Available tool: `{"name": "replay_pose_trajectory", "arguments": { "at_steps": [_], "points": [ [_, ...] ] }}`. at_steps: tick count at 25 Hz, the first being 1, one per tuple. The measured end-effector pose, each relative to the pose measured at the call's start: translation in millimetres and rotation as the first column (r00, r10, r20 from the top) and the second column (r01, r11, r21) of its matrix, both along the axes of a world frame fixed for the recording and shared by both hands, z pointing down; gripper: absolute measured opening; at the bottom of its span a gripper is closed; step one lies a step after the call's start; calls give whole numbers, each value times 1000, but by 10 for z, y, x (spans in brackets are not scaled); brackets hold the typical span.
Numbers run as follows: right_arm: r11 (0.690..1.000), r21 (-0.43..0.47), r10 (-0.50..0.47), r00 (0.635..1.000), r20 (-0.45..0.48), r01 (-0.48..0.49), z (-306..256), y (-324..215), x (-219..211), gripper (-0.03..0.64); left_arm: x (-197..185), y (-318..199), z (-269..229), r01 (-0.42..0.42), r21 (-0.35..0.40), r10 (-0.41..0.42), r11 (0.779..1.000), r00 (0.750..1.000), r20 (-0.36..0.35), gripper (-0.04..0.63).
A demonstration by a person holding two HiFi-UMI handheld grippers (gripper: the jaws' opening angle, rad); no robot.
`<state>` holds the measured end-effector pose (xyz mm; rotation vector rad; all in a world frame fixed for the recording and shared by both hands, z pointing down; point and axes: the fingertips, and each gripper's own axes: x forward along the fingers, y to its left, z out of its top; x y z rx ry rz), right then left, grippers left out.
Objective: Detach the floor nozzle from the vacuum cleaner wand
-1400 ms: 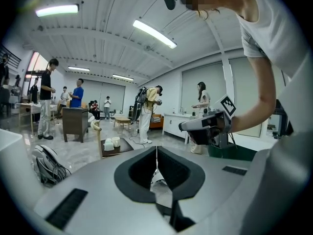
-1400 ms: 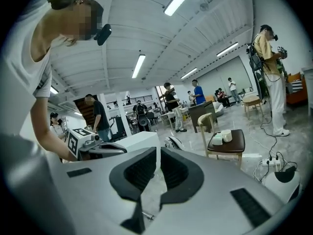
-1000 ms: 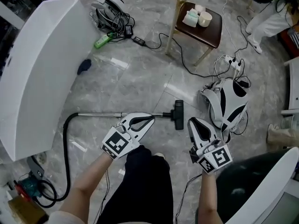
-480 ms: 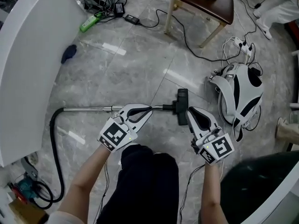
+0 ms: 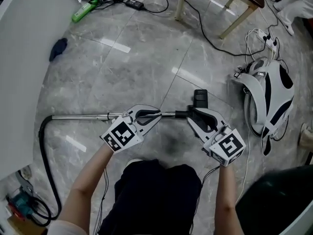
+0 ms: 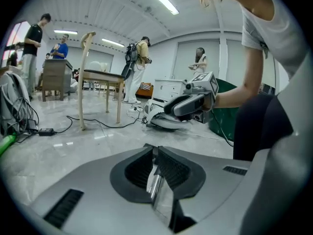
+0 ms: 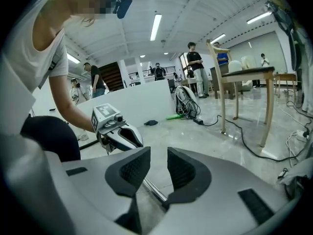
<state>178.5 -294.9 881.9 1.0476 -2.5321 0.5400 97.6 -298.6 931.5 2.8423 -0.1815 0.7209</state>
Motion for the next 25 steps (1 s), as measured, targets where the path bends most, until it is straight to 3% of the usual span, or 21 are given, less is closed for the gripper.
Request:
{"name": "replay_pose_trajectory", "arguments": {
  "at_steps": [4,8,12,15,18,22,25],
  "points": [
    [998,-29,-60,998,-27,59,537,52,-64,149,28,73,493,-39,-27,39,999,999,0,70],
    [994,-56,-101,993,-55,98,910,125,-71,170,20,178,933,-103,-44,106,994,993,58,98],
    [976,-113,-208,956,-206,188,1346,212,-25,181,44,201,1247,-163,-14,163,987,975,151,132],
    [943,-178,-330,860,-389,282,1719,291,41,190,70,233,1460,-215,-28,215,976,948,234,141],
    [906,-237,-423,739,-524,351,2011,333,81,210,47,276,1686,-281,-16,269,960,899,345,141],
    [861,-315,-508,625,-593,400,2258,381,91,219,9,323,1937,-367,30,307,930,818,487,141],
    [830,-363,-551,526,-648,424,2442,410,130,219,-1,329,2044,-389,33,315,921,790,526,141]
  ]
}}
